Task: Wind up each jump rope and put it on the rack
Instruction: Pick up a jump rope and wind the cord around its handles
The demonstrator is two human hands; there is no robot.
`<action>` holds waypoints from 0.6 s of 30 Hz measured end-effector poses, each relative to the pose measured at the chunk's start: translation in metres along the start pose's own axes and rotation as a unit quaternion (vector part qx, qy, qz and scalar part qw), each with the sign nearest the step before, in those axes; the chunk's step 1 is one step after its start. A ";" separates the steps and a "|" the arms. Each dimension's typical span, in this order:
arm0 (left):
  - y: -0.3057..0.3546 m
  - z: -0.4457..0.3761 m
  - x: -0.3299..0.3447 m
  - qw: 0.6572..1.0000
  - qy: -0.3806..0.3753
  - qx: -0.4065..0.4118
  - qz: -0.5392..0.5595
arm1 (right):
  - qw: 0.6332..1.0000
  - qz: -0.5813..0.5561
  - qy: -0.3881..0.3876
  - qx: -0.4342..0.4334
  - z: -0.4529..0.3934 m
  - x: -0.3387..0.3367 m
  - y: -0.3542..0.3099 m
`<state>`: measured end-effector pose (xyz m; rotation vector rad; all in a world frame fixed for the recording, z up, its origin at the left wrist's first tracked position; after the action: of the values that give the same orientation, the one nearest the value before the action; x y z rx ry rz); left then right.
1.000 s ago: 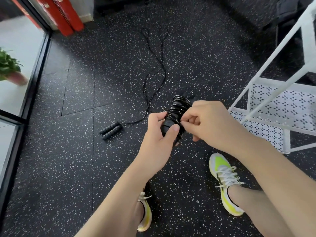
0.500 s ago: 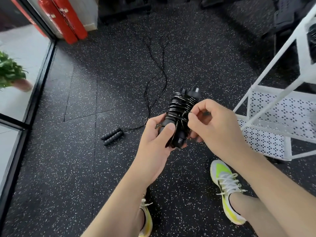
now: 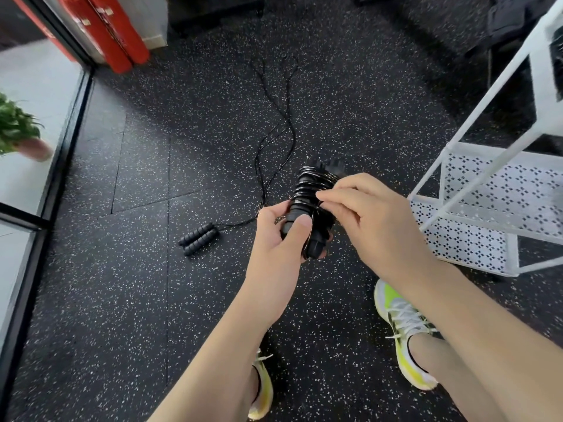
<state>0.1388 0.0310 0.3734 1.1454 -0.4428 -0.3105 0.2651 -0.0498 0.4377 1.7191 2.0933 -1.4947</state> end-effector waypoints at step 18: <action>0.003 -0.002 0.020 0.996 -0.088 -0.007 0.014 | 0.921 -0.192 0.026 0.339 0.005 -0.008 0.047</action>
<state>0.1574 0.0245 0.3795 1.1018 -0.6107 -0.3918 0.3023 -0.0633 0.4103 1.5502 2.1833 -2.5570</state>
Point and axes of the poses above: each hand's wrist, its own z-axis away from the middle knuckle, its own x-axis out of the palm, y = z × x, the point moved 8 cm from there along -z, towards the middle knuckle, and after that the axes turned 9 degrees about y, right-handed, at the moved point
